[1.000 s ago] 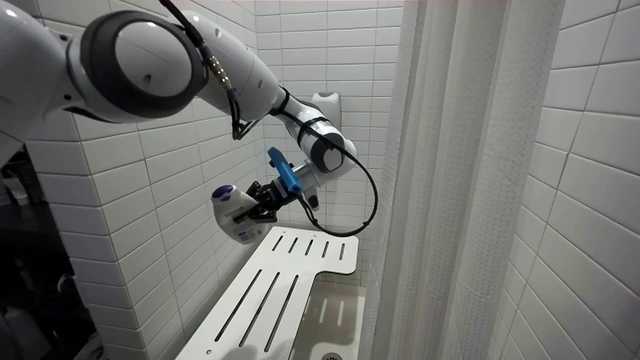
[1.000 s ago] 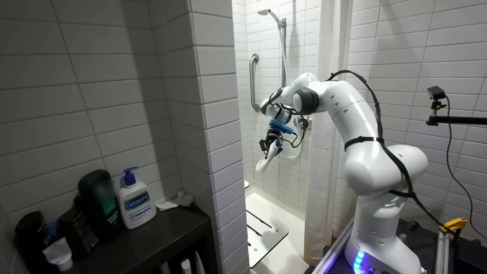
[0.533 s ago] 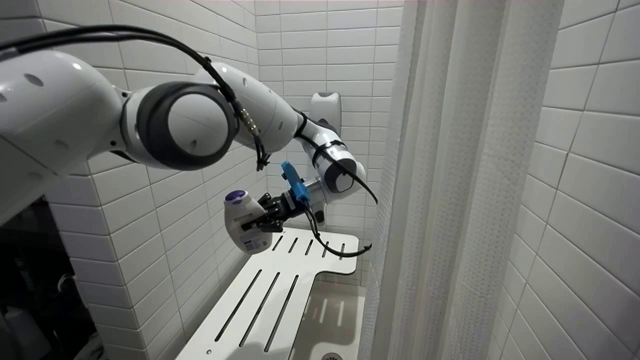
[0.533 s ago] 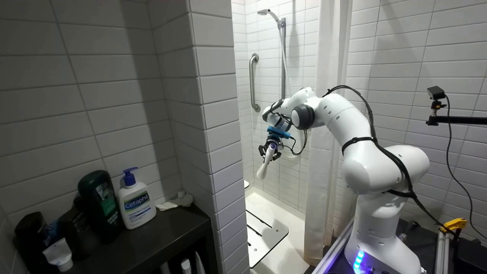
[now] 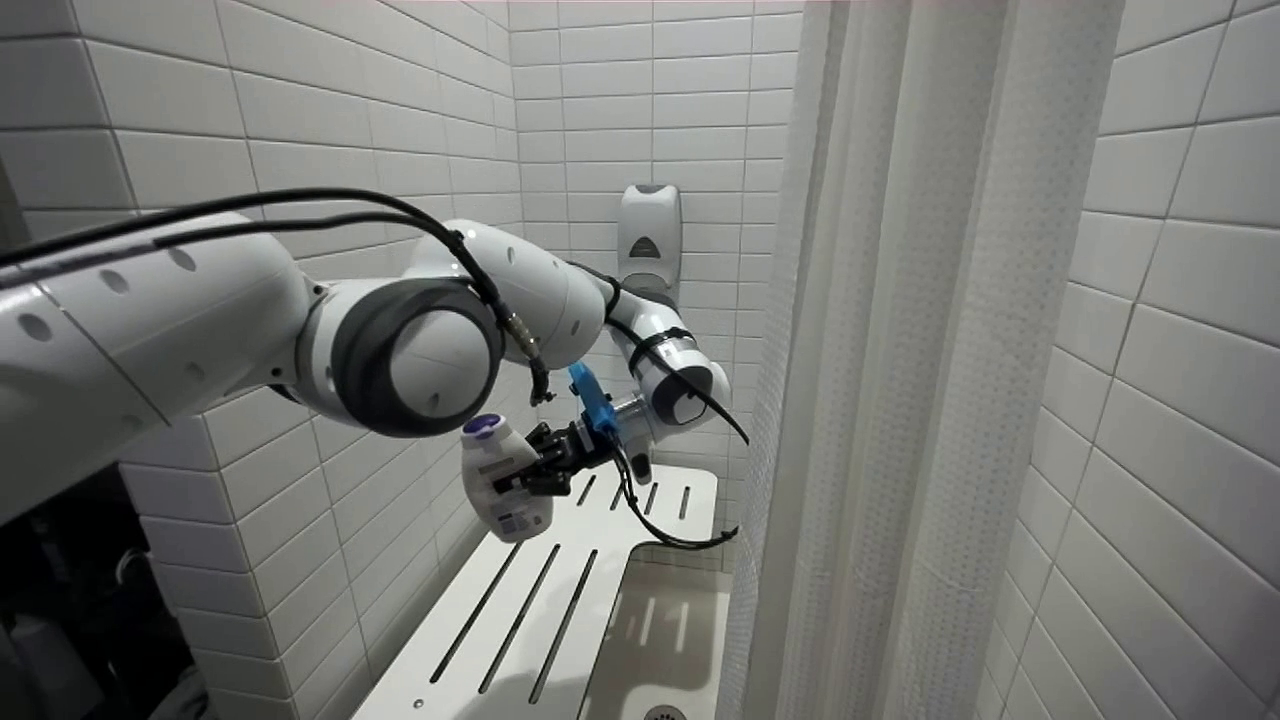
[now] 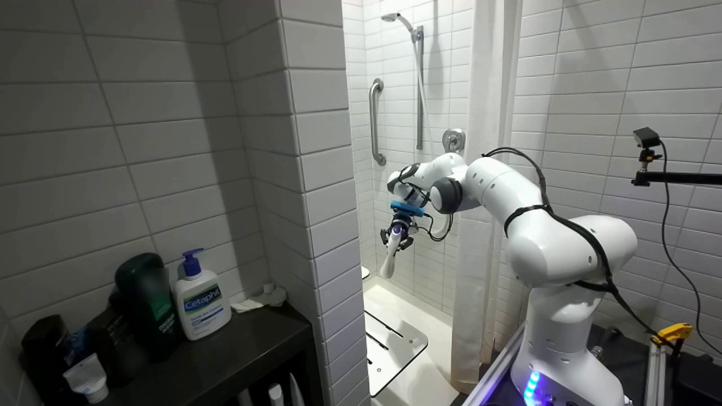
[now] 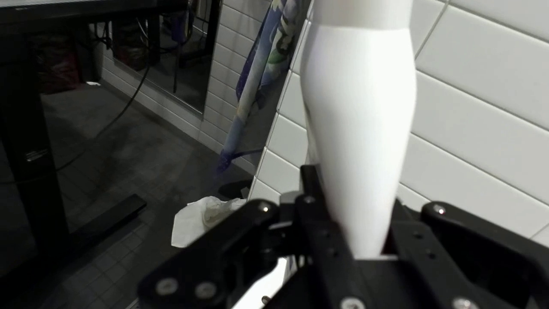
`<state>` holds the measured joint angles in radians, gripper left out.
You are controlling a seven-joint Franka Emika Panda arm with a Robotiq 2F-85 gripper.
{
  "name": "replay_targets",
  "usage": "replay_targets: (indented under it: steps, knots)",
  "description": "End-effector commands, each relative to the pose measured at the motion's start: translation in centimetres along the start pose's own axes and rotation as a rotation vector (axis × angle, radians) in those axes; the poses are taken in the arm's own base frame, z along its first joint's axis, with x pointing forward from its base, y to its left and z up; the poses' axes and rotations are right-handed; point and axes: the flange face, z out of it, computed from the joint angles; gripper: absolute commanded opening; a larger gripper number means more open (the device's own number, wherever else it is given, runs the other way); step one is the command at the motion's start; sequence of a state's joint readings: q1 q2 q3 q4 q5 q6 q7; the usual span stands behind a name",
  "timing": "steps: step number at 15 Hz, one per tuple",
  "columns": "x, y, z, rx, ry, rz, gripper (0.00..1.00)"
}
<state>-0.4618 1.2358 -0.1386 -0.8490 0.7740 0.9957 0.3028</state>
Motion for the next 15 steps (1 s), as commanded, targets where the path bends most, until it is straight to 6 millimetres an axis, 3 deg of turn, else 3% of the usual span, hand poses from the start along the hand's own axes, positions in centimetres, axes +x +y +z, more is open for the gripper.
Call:
replay_targets:
  steps: [1,5,11,15]
  knots:
    - [2.2,-0.3,0.7,0.01,-0.024,0.036,0.05]
    - [4.0,-0.2,2.1,0.003,-0.05,0.024,0.05]
    - [4.9,-0.6,4.4,-0.02,-0.104,-0.02,0.05]
    - [5.9,0.2,5.4,-0.03,-0.126,0.001,0.05]
